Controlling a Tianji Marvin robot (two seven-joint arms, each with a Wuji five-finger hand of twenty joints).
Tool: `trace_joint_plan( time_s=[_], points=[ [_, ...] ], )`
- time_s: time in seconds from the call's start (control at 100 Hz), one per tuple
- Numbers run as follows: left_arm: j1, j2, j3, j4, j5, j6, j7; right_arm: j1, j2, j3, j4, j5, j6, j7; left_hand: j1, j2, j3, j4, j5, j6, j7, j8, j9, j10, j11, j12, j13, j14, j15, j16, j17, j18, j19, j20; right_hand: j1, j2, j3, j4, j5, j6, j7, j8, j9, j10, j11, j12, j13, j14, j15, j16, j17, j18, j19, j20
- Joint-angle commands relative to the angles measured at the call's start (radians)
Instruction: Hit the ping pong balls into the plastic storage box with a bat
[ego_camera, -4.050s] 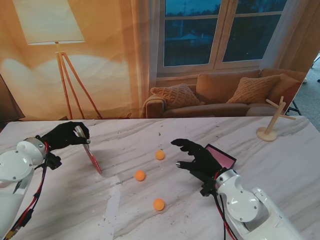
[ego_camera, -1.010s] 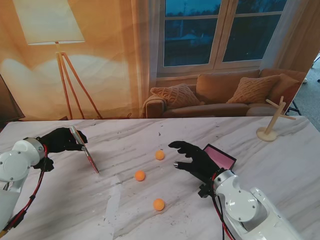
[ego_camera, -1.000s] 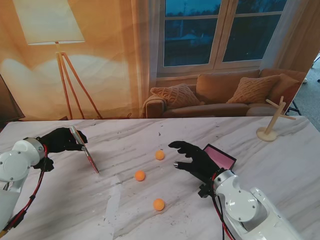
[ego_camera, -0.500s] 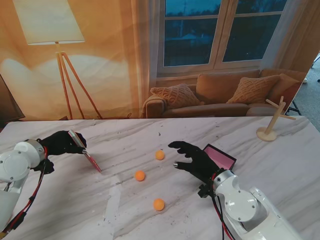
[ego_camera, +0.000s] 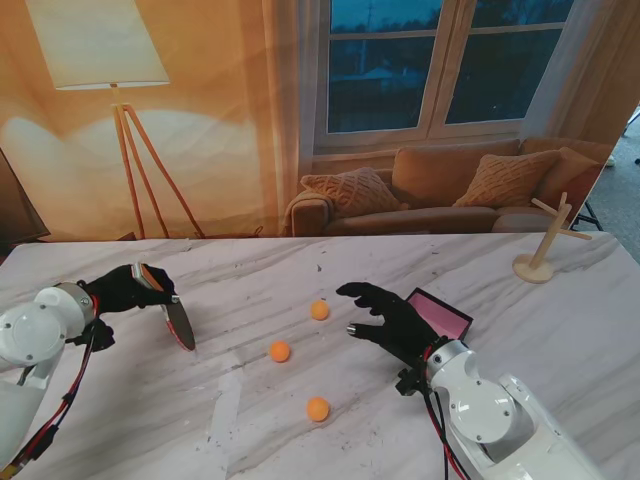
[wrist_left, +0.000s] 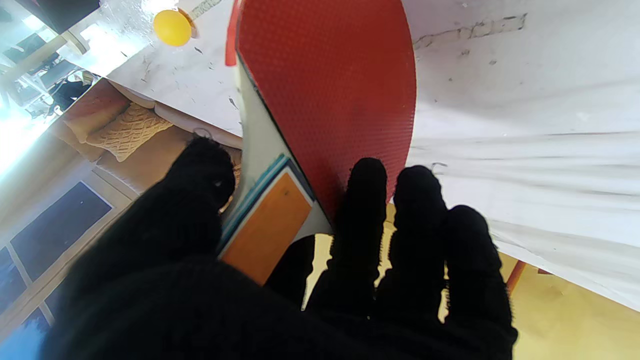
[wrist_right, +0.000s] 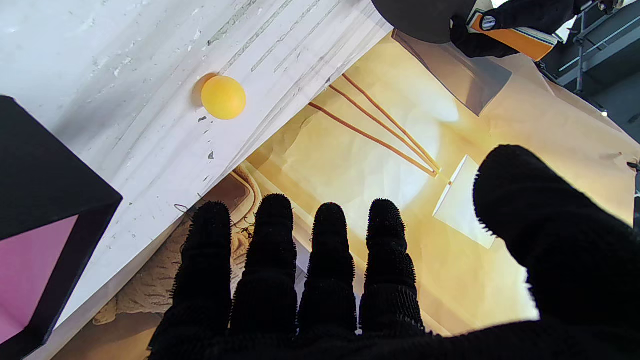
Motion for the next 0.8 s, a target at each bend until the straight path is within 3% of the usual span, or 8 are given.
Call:
trace_joint_plan(
  time_s=[0.0, 0.1, 0.21, 0.29, 0.43, 0.59, 0.68, 0.79],
  points=[
    [0.006, -0.007, 0.007, 0.013, 0.019, -0.005, -0.018, -0.002, -0.002, 0.000, 0.002, 0.001, 0.006, 0.013, 0.077, -0.062, 0.033, -0.034, -0.003, 0.036, 0.067, 0.023, -0.024, -0.014, -0.006, -0.005, -0.015, 0.044, 0.016, 0.000, -0.006, -0.032, 0.013, -0.012, -0.034, 0.024, -0.023, 0.044, 0.014, 0.000, 0.009, 0.005, -0.016, -0.010, 0.003, 0.007, -0.038, -0.012, 0.012, 0.012, -0.007, -0.047, 0.008, 0.012],
    [0.003, -0.008, 0.015, 0.015, 0.025, -0.004, -0.017, -0.002, -0.002, 0.001, 0.002, 0.001, 0.006, 0.012, 0.156, -0.112, 0.115, -0.046, -0.031, 0.016, 0.097, -0.039, -0.020, -0.017, 0.004, -0.011, -0.002, 0.037, 0.035, -0.006, 0.010, -0.030, 0.038, -0.012, -0.034, 0.024, -0.023, 0.044, 0.014, 0.000, 0.009, 0.005, -0.016, -0.011, 0.003, 0.007, -0.038, -0.011, 0.012, 0.012, -0.007, -0.047, 0.008, 0.013],
    [-0.001, -0.008, 0.025, 0.016, 0.026, 0.002, -0.019, -0.002, -0.002, 0.001, 0.003, 0.002, 0.005, 0.012, 0.181, -0.124, 0.211, -0.051, -0.030, -0.004, -0.006, -0.133, -0.018, -0.020, -0.026, 0.030, 0.004, 0.046, 0.024, -0.028, 0.026, -0.020, 0.045, -0.014, -0.035, 0.023, -0.024, 0.044, 0.013, 0.000, 0.009, 0.005, -0.015, -0.012, 0.003, 0.007, -0.037, -0.011, 0.012, 0.012, -0.007, -0.047, 0.008, 0.013],
    [-0.002, -0.007, 0.030, 0.016, 0.038, -0.002, -0.020, -0.001, -0.002, 0.001, 0.004, 0.002, 0.004, 0.013, 0.138, -0.097, 0.248, -0.042, -0.045, -0.017, -0.101, -0.153, -0.046, -0.025, -0.082, -0.097, 0.000, 0.055, -0.015, -0.070, 0.030, -0.012, 0.043, -0.024, -0.034, 0.023, -0.023, 0.044, 0.014, -0.001, 0.009, 0.005, -0.015, -0.011, 0.003, 0.007, -0.037, -0.011, 0.012, 0.012, -0.006, -0.046, 0.008, 0.013],
    [-0.002, -0.006, 0.036, 0.021, 0.056, -0.007, -0.020, -0.002, -0.002, 0.001, 0.004, 0.003, 0.004, 0.012, 0.063, -0.060, 0.238, -0.014, -0.069, -0.010, -0.170, -0.162, -0.082, -0.028, -0.101, -0.118, -0.010, 0.054, -0.025, -0.077, 0.022, -0.010, 0.041, -0.026, -0.034, 0.024, -0.023, 0.044, 0.014, -0.001, 0.009, 0.005, -0.015, -0.012, 0.003, 0.007, -0.038, -0.011, 0.012, 0.012, -0.007, -0.047, 0.008, 0.013],
    [-0.002, -0.006, 0.045, 0.028, 0.083, 0.002, -0.011, -0.002, -0.003, 0.001, 0.005, 0.004, 0.002, 0.012, 0.143, -0.104, 0.236, -0.045, -0.034, -0.031, -0.137, -0.127, -0.028, -0.013, -0.072, -0.109, 0.057, 0.082, -0.026, -0.102, 0.093, 0.024, 0.062, -0.023, -0.034, 0.023, -0.023, 0.044, 0.014, 0.000, 0.009, 0.005, -0.015, -0.011, 0.003, 0.007, -0.038, -0.011, 0.012, 0.012, -0.007, -0.047, 0.008, 0.013],
    [0.000, -0.008, 0.049, 0.027, 0.088, 0.018, -0.004, -0.001, -0.002, 0.001, 0.006, 0.003, 0.001, 0.012, 0.218, -0.114, 0.235, -0.048, -0.004, -0.032, -0.015, -0.139, 0.060, -0.001, -0.084, -0.024, 0.109, 0.101, -0.017, -0.154, 0.150, 0.042, 0.084, -0.034, -0.035, 0.023, -0.023, 0.044, 0.015, -0.001, 0.009, 0.005, -0.014, -0.011, 0.003, 0.008, -0.036, -0.011, 0.012, 0.013, -0.006, -0.046, 0.008, 0.013],
    [0.006, -0.014, 0.052, 0.026, 0.080, 0.042, 0.017, -0.001, -0.003, 0.001, 0.006, 0.004, 0.001, 0.011, 0.265, -0.094, 0.220, -0.054, 0.029, -0.006, 0.083, -0.147, 0.146, 0.017, -0.085, -0.018, 0.161, 0.116, -0.003, -0.189, 0.205, 0.052, 0.108, -0.043, -0.034, 0.023, -0.023, 0.044, 0.015, 0.000, 0.010, 0.005, -0.014, -0.011, 0.003, 0.008, -0.036, -0.011, 0.012, 0.013, -0.007, -0.047, 0.008, 0.013]
  ],
)
